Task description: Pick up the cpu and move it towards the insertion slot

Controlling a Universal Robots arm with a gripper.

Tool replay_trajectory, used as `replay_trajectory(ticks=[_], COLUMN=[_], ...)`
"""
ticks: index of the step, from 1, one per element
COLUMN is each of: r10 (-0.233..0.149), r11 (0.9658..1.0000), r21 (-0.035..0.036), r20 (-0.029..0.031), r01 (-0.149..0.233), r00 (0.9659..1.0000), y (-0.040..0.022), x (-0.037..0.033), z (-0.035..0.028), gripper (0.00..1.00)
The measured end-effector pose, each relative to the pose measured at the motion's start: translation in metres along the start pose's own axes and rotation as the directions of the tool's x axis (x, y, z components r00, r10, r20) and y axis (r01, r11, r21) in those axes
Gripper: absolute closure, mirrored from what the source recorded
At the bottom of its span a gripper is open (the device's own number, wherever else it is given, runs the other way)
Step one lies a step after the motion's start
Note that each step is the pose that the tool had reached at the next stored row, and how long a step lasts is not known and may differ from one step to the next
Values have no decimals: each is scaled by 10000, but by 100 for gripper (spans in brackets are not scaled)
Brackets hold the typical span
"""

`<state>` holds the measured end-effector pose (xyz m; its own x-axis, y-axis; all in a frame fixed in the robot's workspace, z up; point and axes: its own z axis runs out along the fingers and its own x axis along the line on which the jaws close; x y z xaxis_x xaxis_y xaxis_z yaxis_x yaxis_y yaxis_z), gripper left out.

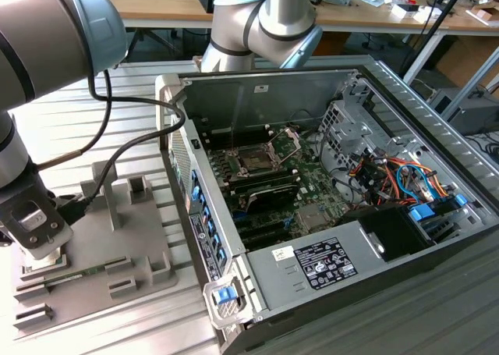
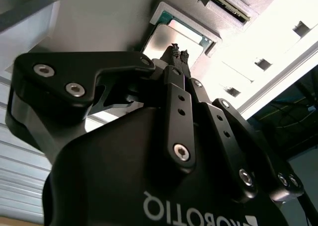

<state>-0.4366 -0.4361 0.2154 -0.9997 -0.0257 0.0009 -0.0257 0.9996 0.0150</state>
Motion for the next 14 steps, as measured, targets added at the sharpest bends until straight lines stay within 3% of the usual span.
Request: replay_trajectory(ticks=[14], r10=[-3], r11=[10000], r21=[1], r20=[-1], r01=[3], r00=[10000], y=[-15], x=[0], z=[10], gripper=[89])
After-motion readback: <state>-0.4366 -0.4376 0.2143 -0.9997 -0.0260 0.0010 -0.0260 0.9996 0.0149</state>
